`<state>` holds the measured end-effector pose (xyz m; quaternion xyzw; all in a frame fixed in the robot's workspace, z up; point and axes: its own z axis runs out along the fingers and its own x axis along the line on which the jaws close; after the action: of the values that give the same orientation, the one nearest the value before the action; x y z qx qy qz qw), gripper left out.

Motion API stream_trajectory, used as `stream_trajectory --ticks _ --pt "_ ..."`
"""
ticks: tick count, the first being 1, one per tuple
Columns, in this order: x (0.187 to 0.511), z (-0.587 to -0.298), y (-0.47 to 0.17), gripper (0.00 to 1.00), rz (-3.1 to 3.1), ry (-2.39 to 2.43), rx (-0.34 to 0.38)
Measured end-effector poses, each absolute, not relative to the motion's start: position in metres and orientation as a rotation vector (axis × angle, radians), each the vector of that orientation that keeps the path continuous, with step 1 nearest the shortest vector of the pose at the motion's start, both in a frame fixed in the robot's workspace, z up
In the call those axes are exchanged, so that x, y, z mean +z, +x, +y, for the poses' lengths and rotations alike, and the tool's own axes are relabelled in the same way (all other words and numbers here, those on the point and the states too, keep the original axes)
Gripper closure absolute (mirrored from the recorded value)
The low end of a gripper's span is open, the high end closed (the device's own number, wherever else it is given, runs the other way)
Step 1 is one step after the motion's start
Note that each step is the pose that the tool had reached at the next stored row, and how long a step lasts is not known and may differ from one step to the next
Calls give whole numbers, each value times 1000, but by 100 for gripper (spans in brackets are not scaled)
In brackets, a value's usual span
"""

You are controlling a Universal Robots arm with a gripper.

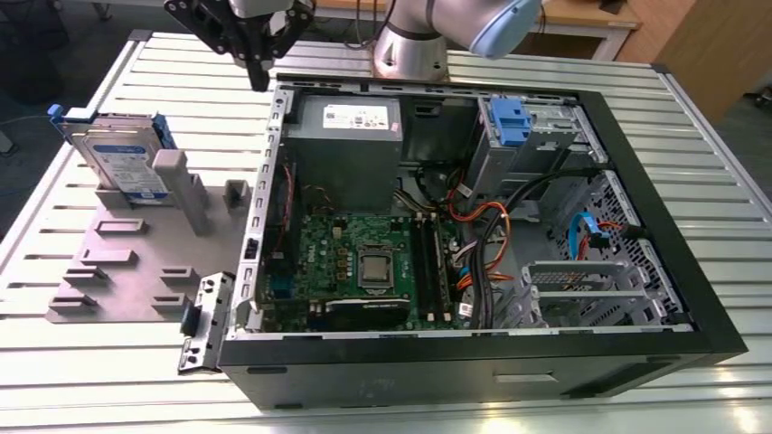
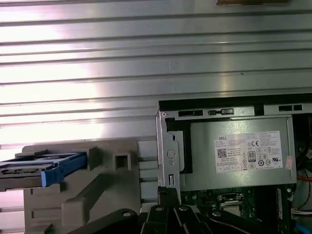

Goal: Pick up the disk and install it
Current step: 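Reach for the disk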

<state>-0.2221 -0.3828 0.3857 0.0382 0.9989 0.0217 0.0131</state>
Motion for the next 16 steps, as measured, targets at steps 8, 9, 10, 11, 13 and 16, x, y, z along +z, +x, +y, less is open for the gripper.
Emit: stream_trajectory --ticks 8,9,10,11,13,16 --pt "383 -377 -239 89 3112 121 67" --pt "383 -376 -241 89 3112 121 67" --pt "383 -376 -242 89 3112 121 67" --pt "383 -375 -244 89 3112 122 67" --pt "382 -374 -248 89 3112 122 67" --pt "381 -371 -254 89 3112 122 67"
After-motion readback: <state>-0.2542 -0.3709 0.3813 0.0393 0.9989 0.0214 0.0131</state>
